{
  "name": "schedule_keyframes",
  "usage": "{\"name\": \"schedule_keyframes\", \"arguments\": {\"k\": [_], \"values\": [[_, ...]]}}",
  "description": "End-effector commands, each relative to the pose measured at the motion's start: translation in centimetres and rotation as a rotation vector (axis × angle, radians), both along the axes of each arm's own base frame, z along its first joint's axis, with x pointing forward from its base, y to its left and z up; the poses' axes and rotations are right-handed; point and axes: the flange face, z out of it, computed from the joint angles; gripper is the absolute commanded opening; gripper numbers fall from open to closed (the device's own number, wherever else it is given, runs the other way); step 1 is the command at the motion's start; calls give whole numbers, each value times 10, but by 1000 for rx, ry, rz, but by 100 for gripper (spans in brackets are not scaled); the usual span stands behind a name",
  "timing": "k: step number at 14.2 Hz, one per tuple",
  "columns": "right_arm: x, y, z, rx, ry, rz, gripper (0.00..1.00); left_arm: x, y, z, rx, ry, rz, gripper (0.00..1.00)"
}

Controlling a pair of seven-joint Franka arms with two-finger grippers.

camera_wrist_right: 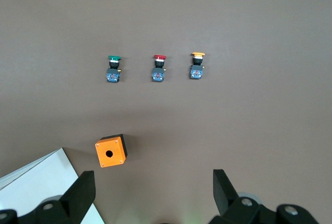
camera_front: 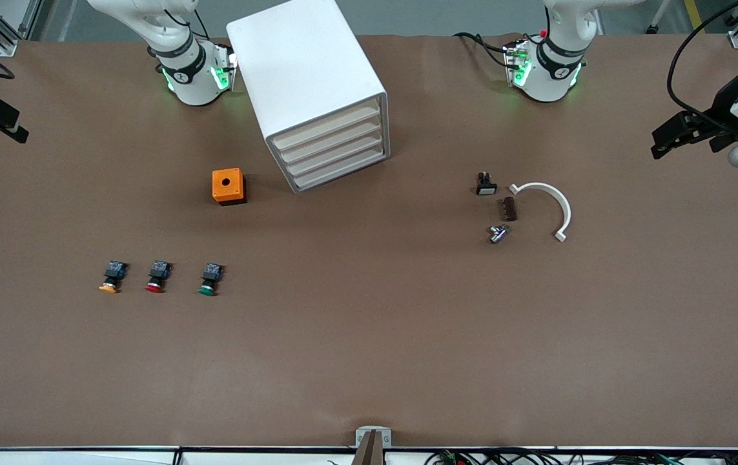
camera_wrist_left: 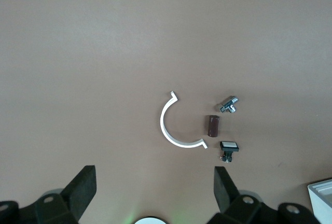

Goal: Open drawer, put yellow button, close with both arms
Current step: 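Reach the left gripper to the drawer while the right gripper approaches buttons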

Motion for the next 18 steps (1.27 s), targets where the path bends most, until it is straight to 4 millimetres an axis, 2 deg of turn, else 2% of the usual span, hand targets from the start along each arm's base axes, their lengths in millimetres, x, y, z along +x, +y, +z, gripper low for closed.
{"name": "schedule_keyframes", "arguments": {"k": [1,4,8,11,13,15,16,17,18], "values": [[-6,-1,1,5,-11,8,100,2,1,2,5,13,-14,100],[-6,-1,1,5,-11,8,100,3,2,2,5,13,-11,100],[-5,-2,1,6,-10,5,100,19,2,-25,1,63,-15,100],[-3,-4,5,1,-11,-3,100,38,-9,-61,-7,109,-22,100],[-2,-13,3,11,-6,-26,100,53,-14,-88,-22,128,-25,100],[9,-16,-17,9,46,-24,100,67,-28,-119,-27,152,5,100],[20,-16,-35,7,74,-27,100,71,-42,-132,-24,160,29,100],[37,-23,-58,7,110,-32,100,75,-64,-151,-19,176,60,100],[51,-27,-72,4,116,-37,100,77,-83,-167,-9,187,110,100]]}}
